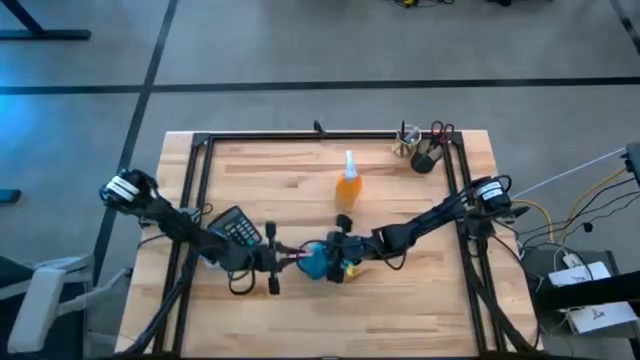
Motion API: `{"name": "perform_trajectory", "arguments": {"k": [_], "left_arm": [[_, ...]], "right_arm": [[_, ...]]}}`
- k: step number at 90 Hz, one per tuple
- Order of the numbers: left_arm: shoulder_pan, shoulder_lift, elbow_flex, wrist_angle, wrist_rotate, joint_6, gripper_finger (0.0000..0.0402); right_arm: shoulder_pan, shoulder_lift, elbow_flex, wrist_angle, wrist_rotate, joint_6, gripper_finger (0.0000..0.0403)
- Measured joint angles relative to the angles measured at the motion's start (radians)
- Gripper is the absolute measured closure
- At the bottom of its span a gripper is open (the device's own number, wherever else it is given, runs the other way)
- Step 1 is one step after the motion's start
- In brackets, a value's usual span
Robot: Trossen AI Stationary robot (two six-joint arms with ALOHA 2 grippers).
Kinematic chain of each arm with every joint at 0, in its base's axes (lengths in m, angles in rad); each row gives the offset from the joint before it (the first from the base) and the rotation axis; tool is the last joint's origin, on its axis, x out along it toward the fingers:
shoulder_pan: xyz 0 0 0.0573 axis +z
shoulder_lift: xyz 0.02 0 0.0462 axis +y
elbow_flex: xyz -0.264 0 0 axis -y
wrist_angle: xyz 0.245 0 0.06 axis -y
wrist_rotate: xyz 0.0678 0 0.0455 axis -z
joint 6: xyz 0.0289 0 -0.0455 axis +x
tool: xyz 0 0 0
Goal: Apply microfiber cloth
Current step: Wipe the pink cellphone with the blue microfiber cloth
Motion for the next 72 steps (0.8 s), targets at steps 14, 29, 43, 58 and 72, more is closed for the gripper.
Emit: {"name": "perform_trajectory", "arguments": {"k": [14, 29, 43, 58, 72], "left_arm": [[0.009, 0.116, 0.064, 0.138, 0.003, 0.116, 0.0381], [0.020, 0.214, 0.153, 0.147, 0.002, 0.178, 0.0381], [0.037, 0.311, 0.245, 0.146, 0.000, 0.179, 0.0381], [0.049, 0.411, 0.327, 0.143, -0.023, 0.127, 0.0381], [0.052, 0.512, 0.413, 0.155, -0.105, 0.152, 0.0381]], "right_arm": [[0.000, 0.000, -0.001, -0.005, 0.005, 0.069, 0.0313], [0.000, -0.026, 0.033, -0.187, -0.080, 0.083, 0.0236], [0.002, -0.062, 0.080, -0.418, -0.201, 0.113, 0.0184], [0.005, -0.118, 0.131, -0.685, -0.293, 0.062, 0.0146], [0.015, -0.213, 0.146, -0.807, -0.289, 0.044, 0.0131]]}}
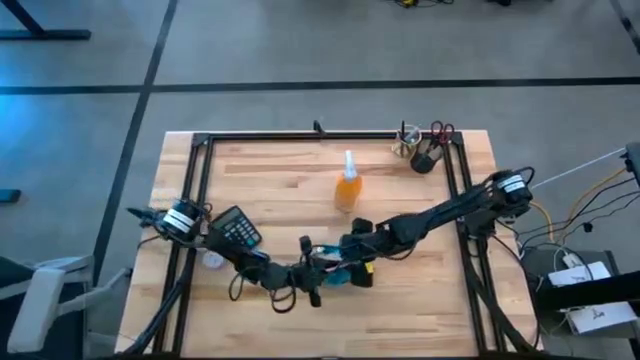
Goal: Apply microfiber cloth
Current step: Wipe the pink cellphone with the blue microfiber cloth
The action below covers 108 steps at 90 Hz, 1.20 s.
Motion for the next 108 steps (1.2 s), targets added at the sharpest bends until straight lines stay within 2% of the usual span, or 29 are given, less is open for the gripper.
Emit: {"name": "perform_trajectory", "arguments": {"k": [17, 29, 44, 60, 69, 75, 82, 88, 95, 108], "left_arm": [[-0.004, 0.125, 0.108, 0.007, -0.010, -0.014, 0.0380], [-0.032, 0.152, 0.147, -0.008, -0.073, 0.009, 0.0380], [-0.060, 0.102, 0.157, -0.036, -0.176, 0.087, 0.0380], [-0.071, -0.032, 0.161, -0.038, -0.191, 0.094, 0.0381], [-0.073, -0.080, 0.160, -0.056, -0.147, -0.008, 0.0381], [-0.074, -0.093, 0.147, -0.070, -0.064, -0.116, 0.0381], [-0.059, -0.094, 0.117, -0.068, 0.032, -0.231, 0.0381], [-0.043, -0.067, 0.089, -0.024, 0.051, -0.304, 0.0381], [-0.018, -0.012, 0.066, 0.073, 0.048, -0.341, 0.0381], [0.013, 0.092, 0.038, 0.383, 0.089, -0.358, 0.0381]], "right_arm": [[0.004, -0.126, -0.002, 0.008, 0.014, -0.017, 0.0129], [0.009, -0.181, -0.007, -0.005, 0.061, -0.052, 0.0139], [0.006, -0.232, -0.007, 0.001, 0.089, -0.124, 0.0159], [0.012, -0.241, -0.009, -0.001, 0.111, -0.153, 0.0182], [0.024, -0.239, -0.029, -0.001, 0.111, -0.137, 0.0192], [0.037, -0.231, -0.045, -0.004, 0.111, -0.117, 0.0197], [0.071, -0.228, -0.063, 0.001, 0.114, -0.091, 0.0203], [0.113, -0.228, -0.084, 0.013, 0.112, -0.064, 0.0206], [0.163, -0.228, -0.112, 0.030, 0.133, -0.029, 0.0210], [0.246, -0.227, -0.146, 0.055, 0.233, 0.012, 0.0217]]}}
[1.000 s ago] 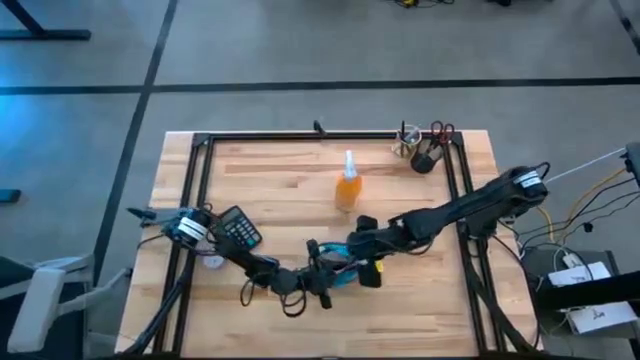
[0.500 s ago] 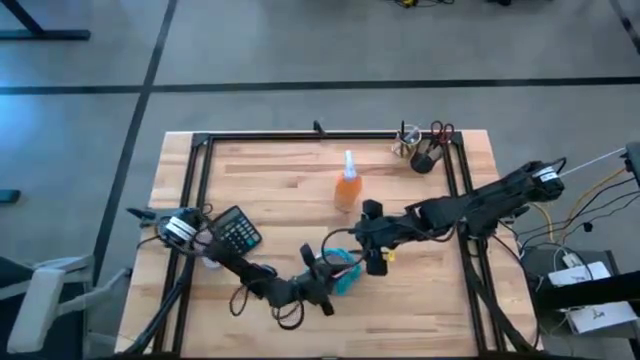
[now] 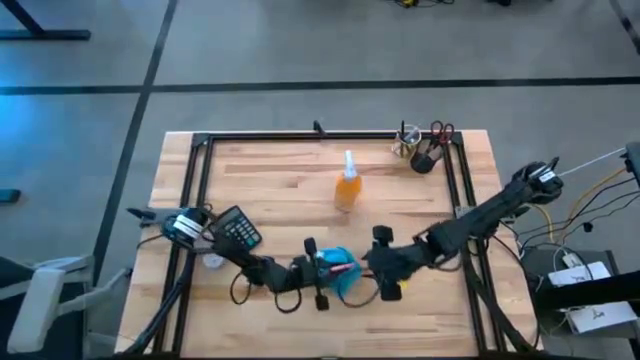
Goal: Apply microfiber cloth
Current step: Wipe the pink cellphone with the blue microfiber cloth
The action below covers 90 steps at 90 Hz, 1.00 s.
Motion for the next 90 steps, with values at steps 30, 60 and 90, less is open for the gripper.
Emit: {"name": "perform_trajectory", "arguments": {"k": [30, 60, 90], "left_arm": [[0.048, -0.028, -0.007, 0.017, 0.008, -0.123, 0.0381], [0.044, -0.159, -0.057, 0.012, 0.078, -0.183, 0.0381], [0.042, -0.275, -0.134, 0.022, 0.165, -0.148, 0.0381]], "right_arm": [[0.056, 0.000, -0.007, 0.007, 0.090, -0.011, 0.0237], [0.054, 0.010, -0.090, 0.232, 0.089, -0.011, 0.0245], [0.053, 0.010, -0.184, 0.657, 0.182, -0.156, 0.0238]]}}
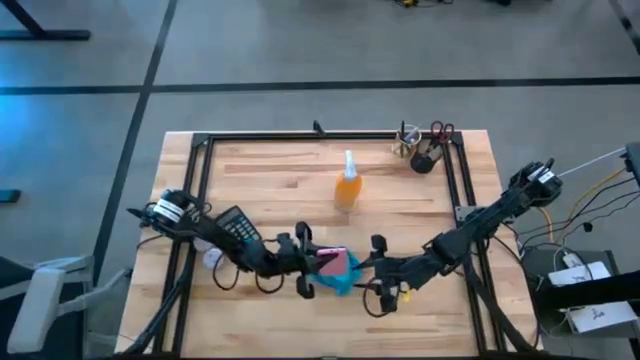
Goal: Apply microfiber cloth
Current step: Wipe the pink cellphone with the blue microfiber cloth
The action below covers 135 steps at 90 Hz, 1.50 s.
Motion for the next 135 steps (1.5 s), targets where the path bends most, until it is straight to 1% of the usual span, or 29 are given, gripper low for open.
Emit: {"name": "perform_trajectory", "arguments": {"k": [7, 12, 16, 30, 36, 43, 54, 63, 71, 79, 88, 96, 100, 103, 108, 116, 126, 135], "left_arm": [[-0.002, -0.021, 0.003, 0.001, 0.062, 0.001, 0.0381], [-0.007, -0.030, 0.013, 0.001, 0.087, 0.002, 0.0381], [-0.012, -0.036, 0.023, 0.001, 0.090, 0.011, 0.0381], [-0.022, -0.049, 0.045, 0.000, 0.102, 0.074, 0.0381], [-0.021, -0.058, 0.049, 0.001, 0.090, 0.109, 0.0381], [-0.022, -0.067, 0.048, -0.018, 0.085, 0.128, 0.0381], [-0.025, -0.081, 0.047, -0.021, 0.099, 0.130, 0.0381], [-0.026, -0.086, 0.047, -0.017, 0.110, 0.132, 0.0381], [-0.026, -0.086, 0.047, -0.020, 0.111, 0.156, 0.0381], [-0.026, -0.086, 0.047, -0.020, 0.112, 0.160, 0.0380], [-0.027, -0.086, 0.047, -0.020, 0.113, 0.180, 0.0379], [-0.028, -0.086, 0.047, -0.033, 0.115, 0.196, 0.0379], [-0.029, -0.086, 0.047, -0.056, 0.124, 0.207, 0.0378], [-0.032, -0.088, 0.047, -0.075, 0.127, 0.220, 0.0375], [-0.034, -0.091, 0.047, -0.088, 0.133, 0.230, 0.0371], [-0.043, -0.098, 0.036, -0.104, 0.126, 0.266, 0.0358], [-0.052, -0.135, 0.001, -0.222, 0.067, 0.334, 0.0334], [-0.063, -0.228, -0.035, -0.364, -0.031, 0.359, 0.0306]], "right_arm": [[0.000, 0.000, 0.000, -0.001, 0.088, -0.020, 0.0244], [-0.002, 0.000, 0.000, 0.012, 0.107, -0.035, 0.0250], [-0.002, 0.001, 0.000, 0.041, 0.097, -0.048, 0.0254], [-0.001, 0.053, 0.000, 0.175, 0.000, -0.110, 0.0266], [-0.002, 0.081, 0.005, 0.186, -0.026, -0.111, 0.0272], [-0.003, 0.097, 0.017, 0.148, -0.025, -0.110, 0.0278], [-0.004, 0.085, 0.039, 0.063, -0.023, -0.085, 0.0286], [-0.019, 0.085, 0.053, 0.086, -0.022, -0.085, 0.0290], [-0.029, 0.110, 0.064, 0.156, -0.017, -0.118, 0.0292], [-0.040, 0.138, 0.080, 0.191, -0.022, -0.128, 0.0299], [-0.058, 0.180, 0.115, 0.194, -0.023, -0.116, 0.0321], [-0.061, 0.221, 0.148, 0.193, -0.017, -0.126, 0.0359], [-0.061, 0.235, 0.167, 0.183, -0.014, -0.134, 0.0380], [-0.059, 0.240, 0.183, 0.171, -0.015, -0.145, 0.0387], [-0.057, 0.247, 0.210, 0.142, -0.014, -0.139, 0.0388], [-0.059, 0.243, 0.248, 0.042, -0.026, -0.092, 0.0389], [-0.063, 0.225, 0.288, -0.024, -0.037, -0.012, 0.0391], [-0.073, 0.207, 0.319, -0.119, -0.101, 0.073, 0.0391]]}}
